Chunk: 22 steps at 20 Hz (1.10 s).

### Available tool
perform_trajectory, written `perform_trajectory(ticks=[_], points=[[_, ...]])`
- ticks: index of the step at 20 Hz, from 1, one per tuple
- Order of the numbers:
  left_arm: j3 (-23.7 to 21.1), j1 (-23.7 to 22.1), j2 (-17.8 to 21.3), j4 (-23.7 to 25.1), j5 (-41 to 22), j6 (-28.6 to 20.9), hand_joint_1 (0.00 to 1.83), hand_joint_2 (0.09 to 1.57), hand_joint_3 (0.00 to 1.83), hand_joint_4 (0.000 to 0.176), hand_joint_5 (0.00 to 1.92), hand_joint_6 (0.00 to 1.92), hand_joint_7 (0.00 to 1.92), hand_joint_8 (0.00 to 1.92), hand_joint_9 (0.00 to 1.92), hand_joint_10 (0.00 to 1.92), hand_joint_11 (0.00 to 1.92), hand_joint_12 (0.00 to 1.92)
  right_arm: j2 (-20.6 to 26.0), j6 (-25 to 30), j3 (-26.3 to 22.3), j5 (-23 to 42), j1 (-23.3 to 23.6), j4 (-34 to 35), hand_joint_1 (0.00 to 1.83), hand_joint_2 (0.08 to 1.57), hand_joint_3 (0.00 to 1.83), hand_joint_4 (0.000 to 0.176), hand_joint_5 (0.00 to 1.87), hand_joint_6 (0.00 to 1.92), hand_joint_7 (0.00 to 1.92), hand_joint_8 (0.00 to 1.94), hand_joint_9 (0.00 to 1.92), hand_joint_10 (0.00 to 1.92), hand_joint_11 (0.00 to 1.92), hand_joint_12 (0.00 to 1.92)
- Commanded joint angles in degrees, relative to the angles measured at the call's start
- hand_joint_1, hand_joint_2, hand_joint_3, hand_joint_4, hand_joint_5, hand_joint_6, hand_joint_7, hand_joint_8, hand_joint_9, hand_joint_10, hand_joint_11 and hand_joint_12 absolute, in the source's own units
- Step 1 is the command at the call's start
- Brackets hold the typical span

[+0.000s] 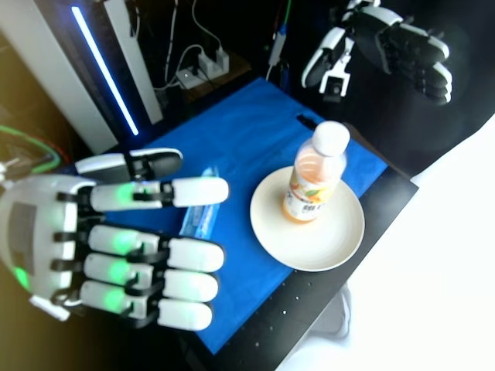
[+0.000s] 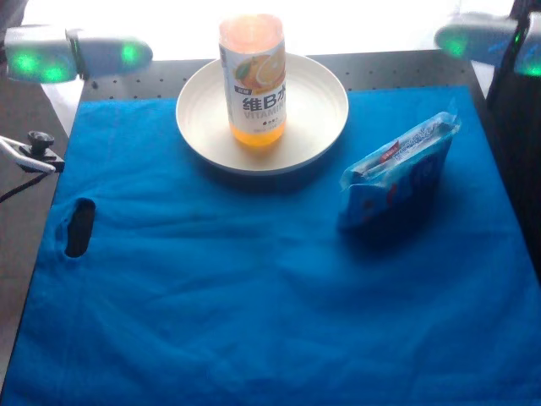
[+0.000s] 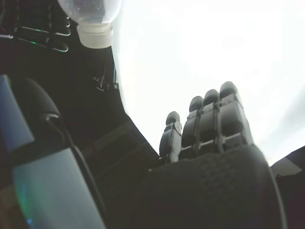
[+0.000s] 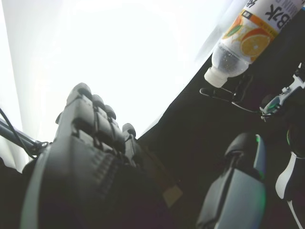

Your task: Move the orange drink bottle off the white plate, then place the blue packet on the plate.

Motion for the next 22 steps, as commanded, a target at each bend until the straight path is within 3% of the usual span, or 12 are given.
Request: perform_trajectory(ticks=[1, 3, 4, 6, 8, 10, 12, 13, 15, 17, 19, 22], points=[[0.17, -0.92, -0.09, -1.13, -6.65, -0.52, 0.78, 0.81, 0.00, 0.122, 0.05, 0.00, 0.18, 0.00, 0.22, 0.01, 0.05, 0.49, 0.07, 0.42, 0.31, 6.89, 0.93, 0.84, 0.54, 0.82, 0.00, 0.053, 0.42, 0.01, 0.28, 0.00, 0.36, 0.02, 0.24, 0.72], [0.21, -0.93, -0.09, -1.03, -6.71, -0.68, 0.79, 0.82, 0.01, 0.118, 0.04, 0.00, 0.16, 0.00, 0.19, 0.00, 0.01, 0.48, 0.01, 0.42, 0.31, 6.95, 0.93, 0.92, 0.56, 0.84, 0.00, 0.045, 0.46, 0.01, 0.29, 0.00, 0.34, 0.00, 0.19, 0.78], [0.55, -1.49, -0.25, -0.54, -6.49, -1.31, 0.75, 0.85, 0.01, 0.109, 0.02, 0.00, 0.16, 0.00, 0.22, 0.01, 0.00, 0.51, -0.22, 0.42, 0.34, 7.18, 0.93, 1.04, 0.57, 0.82, 0.00, 0.060, 0.48, 0.01, 0.26, 0.00, 0.31, 0.00, 0.15, 0.77], [1.91, -3.05, -1.07, 1.68, -5.21, -3.51, 0.72, 0.84, 0.00, 0.097, 0.01, 0.00, 0.16, 0.00, 0.20, 0.01, 0.00, 0.45, -0.24, 0.42, 0.36, 7.19, 0.93, 1.07, 0.57, 0.81, 0.00, 0.059, 0.49, 0.01, 0.25, 0.00, 0.29, 0.00, 0.13, 0.75], [7.31, -6.91, -3.73, 9.86, -0.21, -13.18, 0.68, 0.81, 0.00, 0.097, 0.00, 0.00, 0.16, 0.00, 0.17, 0.00, 0.00, 0.36, -0.23, 0.43, 0.36, 7.20, 0.93, 1.06, 0.56, 0.80, 0.00, 0.053, 0.49, 0.01, 0.24, 0.00, 0.28, 0.00, 0.13, 0.75], [11.76, -9.96, -6.18, 16.50, 3.32, -20.67, 0.59, 0.72, 0.00, 0.051, 0.00, 0.00, 0.12, 0.00, 0.17, 0.00, 0.00, 0.65, -0.23, 0.43, 0.36, 7.28, 0.93, 1.06, 0.57, 0.81, 0.00, 0.060, 0.51, 0.01, 0.24, 0.00, 0.27, 0.00, 0.13, 0.76], [13.04, -12.52, -6.77, 21.47, 6.63, -22.69, 0.58, 0.76, 0.01, 0.047, 0.00, 0.00, 0.09, 0.00, 0.18, 0.00, 0.00, 0.72, -0.24, 0.43, 0.36, 7.29, 0.93, 1.04, 0.57, 0.80, 0.00, 0.060, 0.50, 0.00, 0.22, 0.00, 0.26, 0.00, 0.12, 0.75], [13.71, -13.83, -7.08, 24.33, 8.42, -23.90, 0.57, 0.75, 0.00, 0.059, 0.00, 0.00, 0.10, 0.00, 0.19, 0.01, 0.00, 0.70, -0.24, 0.43, 0.36, 7.30, 0.93, 1.02, 0.56, 0.80, 0.00, 0.061, 0.46, 0.00, 0.20, 0.00, 0.25, 0.00, 0.11, 0.75], [16.16, -15.93, -8.51, 31.18, 11.37, -29.02, 0.63, 0.84, 0.01, 0.134, 0.00, 0.00, 0.10, 0.00, 0.11, 0.01, 0.00, 0.39, -0.24, 0.43, 0.36, 7.30, 0.93, 1.02, 0.56, 0.81, 0.00, 0.055, 0.40, 0.00, 0.20, 0.00, 0.22, 0.00, 0.06, 0.78], [17.86, -17.50, -9.92, 36.01, 13.89, -31.38, 0.62, 0.79, 0.00, 0.131, 0.00, 0.00, 0.08, 0.00, 0.09, 0.01, 0.00, 0.21, -0.24, 0.43, 0.36, 7.37, 0.93, 1.02, 0.56, 0.81, 0.00, 0.064, 0.39, 0.00, 0.21, 0.00, 0.24, 0.01, 0.11, 0.81], [19.57, -19.27, -11.42, 42.03, 16.37, -34.38, 0.62, 0.73, 0.00, 0.119, 0.00, 0.00, 0.07, 0.00, 0.09, 0.00, 0.00, 0.25, -0.24, 0.43, 0.35, 7.67, 0.93, 0.97, 0.58, 0.83, 0.00, 0.062, 0.39, 0.00, 0.21, 0.00, 0.26, 0.01, 0.13, 0.83], [20.95, -20.74, -12.87, 47.70, 18.27, -37.22, 0.64, 0.74, 0.01, 0.141, 0.00, 0.00, 0.10, 0.00, 0.13, 0.00, 0.00, 0.24, -0.29, 0.43, 0.34, 7.94, 0.92, 0.85, 0.57, 0.83, 0.00, 0.057, 0.38, 0.00, 0.22, 0.00, 0.27, 0.01, 0.14, 0.83]])
